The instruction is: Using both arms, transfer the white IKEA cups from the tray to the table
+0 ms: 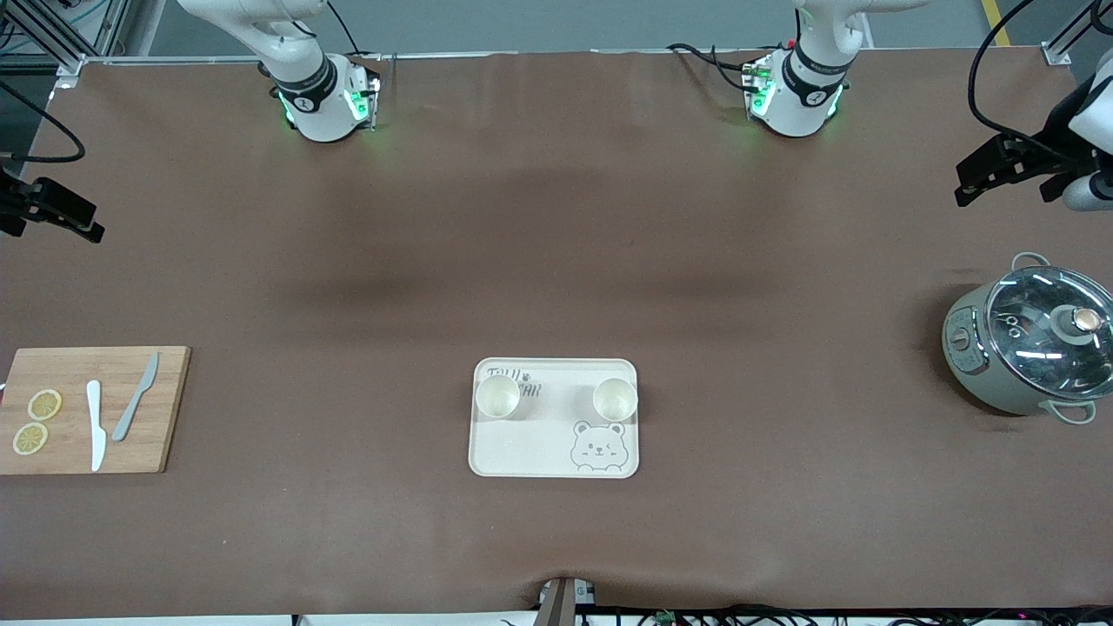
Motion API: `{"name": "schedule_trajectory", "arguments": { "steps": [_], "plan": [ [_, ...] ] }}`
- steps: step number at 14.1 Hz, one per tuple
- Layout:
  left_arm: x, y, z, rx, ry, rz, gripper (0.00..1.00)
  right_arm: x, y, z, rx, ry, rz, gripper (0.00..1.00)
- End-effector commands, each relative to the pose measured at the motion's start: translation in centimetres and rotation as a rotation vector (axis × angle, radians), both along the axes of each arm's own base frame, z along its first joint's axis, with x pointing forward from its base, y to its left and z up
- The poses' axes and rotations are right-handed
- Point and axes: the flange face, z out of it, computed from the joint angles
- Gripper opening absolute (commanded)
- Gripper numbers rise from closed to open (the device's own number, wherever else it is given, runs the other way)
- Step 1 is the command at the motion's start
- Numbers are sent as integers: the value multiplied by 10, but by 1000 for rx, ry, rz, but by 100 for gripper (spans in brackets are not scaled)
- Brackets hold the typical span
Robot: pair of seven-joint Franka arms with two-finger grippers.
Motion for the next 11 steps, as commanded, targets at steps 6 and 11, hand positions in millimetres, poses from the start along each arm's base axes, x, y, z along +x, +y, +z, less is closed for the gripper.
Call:
{"name": "schedule_trajectory", "arguments": {
  "steps": [6, 11],
  "plan": [
    [24, -32, -29, -9, 46, 71, 100, 15, 6, -17, 28, 28, -5, 100],
    [50, -54, -62, -23, 32, 36, 100, 35, 5, -65, 63, 117, -14, 100]
  ]
}}
